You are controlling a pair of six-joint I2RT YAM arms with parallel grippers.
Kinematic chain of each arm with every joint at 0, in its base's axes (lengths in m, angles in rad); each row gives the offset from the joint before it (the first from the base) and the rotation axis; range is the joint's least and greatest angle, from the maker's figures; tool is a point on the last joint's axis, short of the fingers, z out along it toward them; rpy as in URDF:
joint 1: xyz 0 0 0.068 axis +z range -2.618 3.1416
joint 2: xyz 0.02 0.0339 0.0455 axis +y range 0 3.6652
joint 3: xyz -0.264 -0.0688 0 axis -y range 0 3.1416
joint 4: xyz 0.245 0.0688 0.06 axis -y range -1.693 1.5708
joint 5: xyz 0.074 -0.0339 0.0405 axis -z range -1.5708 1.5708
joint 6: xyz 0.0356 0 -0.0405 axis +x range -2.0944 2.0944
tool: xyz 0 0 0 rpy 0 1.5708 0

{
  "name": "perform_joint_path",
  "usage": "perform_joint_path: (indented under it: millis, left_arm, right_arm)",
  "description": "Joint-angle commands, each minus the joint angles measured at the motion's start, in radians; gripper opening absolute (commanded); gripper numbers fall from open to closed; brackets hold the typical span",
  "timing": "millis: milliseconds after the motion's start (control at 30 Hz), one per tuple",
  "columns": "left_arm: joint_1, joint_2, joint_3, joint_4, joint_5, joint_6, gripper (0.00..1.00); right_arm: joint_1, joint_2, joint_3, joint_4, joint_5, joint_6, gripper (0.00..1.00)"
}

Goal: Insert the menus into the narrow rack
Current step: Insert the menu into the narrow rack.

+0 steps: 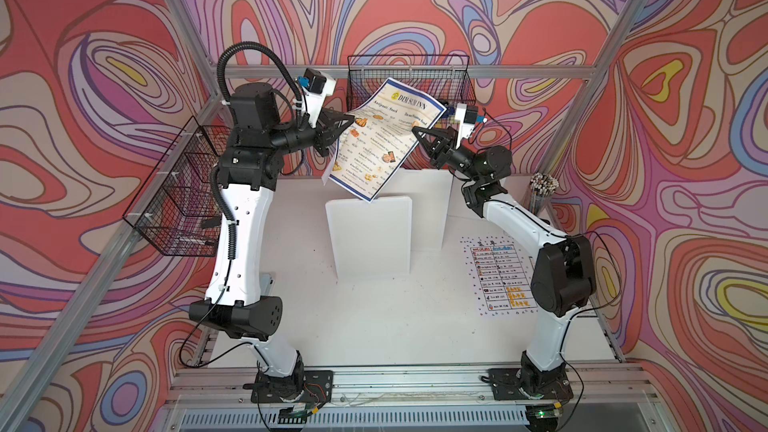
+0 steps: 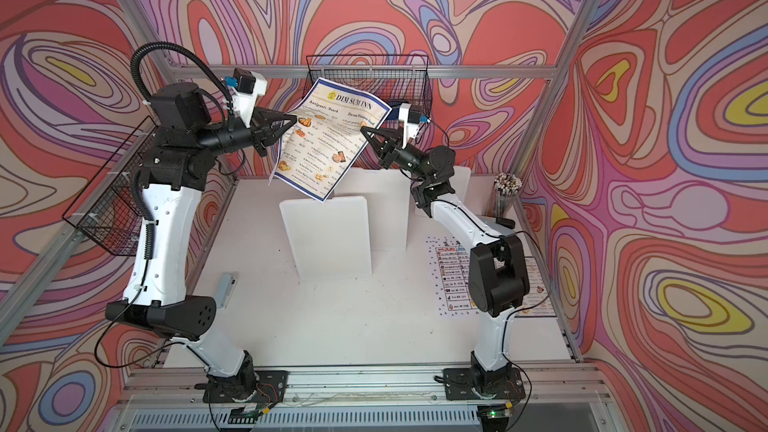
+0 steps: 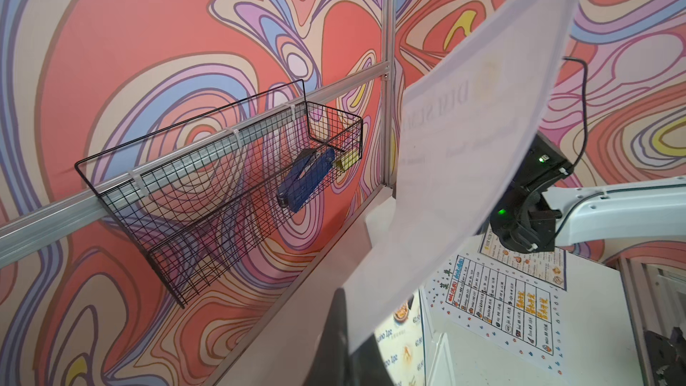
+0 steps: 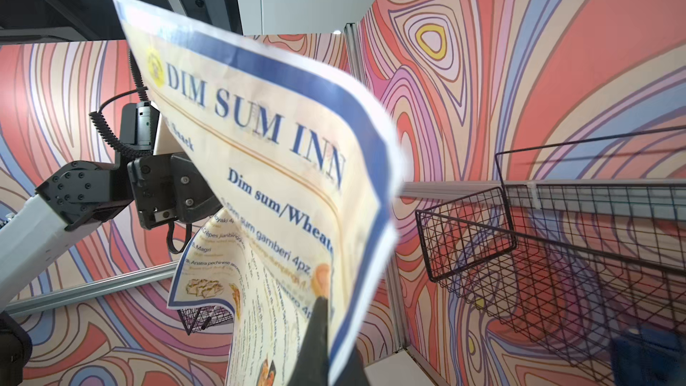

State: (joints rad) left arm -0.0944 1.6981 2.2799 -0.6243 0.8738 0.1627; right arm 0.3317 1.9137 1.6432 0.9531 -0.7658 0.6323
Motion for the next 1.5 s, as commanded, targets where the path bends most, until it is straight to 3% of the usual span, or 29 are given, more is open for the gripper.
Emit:
perform_joint_path:
  millis: [0, 100, 200, 367, 633, 967, 1033, 1133, 1300, 1367, 1467]
  left_arm:
    - [0.006, -0.026, 0.008, 0.007, 0.014, -0.029, 0.1]
    - [0.005, -0.072, -0.088, 0.079, -0.022, -0.041, 0.35]
    - [0.005, -0.097, -0.141, 0.119, -0.034, -0.045, 0.49]
    - [0.006, -0.065, -0.098, 0.049, -0.022, -0.015, 0.47]
    - [0.007, -0.018, -0.076, -0.05, -0.108, 0.088, 0.43]
    - [0.007, 0.018, -0.088, -0.134, -0.118, 0.159, 0.23]
    - [0.011, -0.009, -0.127, -0.108, -0.117, 0.146, 0.23]
    - [0.021, -0.082, -0.262, 0.011, -0.084, 0.09, 0.31]
    - [0.068, -0.218, -0.524, 0.228, 0.015, -0.015, 0.29]
    - [0.085, -0.276, -0.618, 0.308, 0.006, -0.041, 0.3]
    - [0.087, -0.315, -0.66, 0.328, 0.014, -0.029, 0.3]
  right_arm:
    - [-0.013, 0.004, 0.021, 0.009, -0.016, 0.007, 0.0]
    - [-0.012, -0.013, 0.013, 0.001, -0.018, 0.009, 0.0]
    - [-0.013, -0.027, -0.002, -0.001, -0.023, 0.01, 0.0]
    - [-0.013, -0.042, -0.013, -0.001, -0.024, 0.007, 0.0]
    - [-0.013, -0.071, -0.032, 0.005, -0.027, -0.005, 0.0]
    - [-0.013, -0.074, -0.03, -0.008, -0.028, -0.015, 0.0]
    - [-0.015, -0.075, -0.032, -0.011, -0.029, -0.016, 0.0]
    - [-0.022, -0.086, -0.048, 0.0, -0.03, -0.016, 0.0]
    - [-0.022, -0.092, -0.06, 0.043, -0.039, 0.019, 0.0]
    - [-0.022, -0.091, -0.057, 0.052, -0.043, 0.029, 0.0]
    - [-0.022, -0.097, -0.056, 0.041, -0.044, 0.027, 0.0]
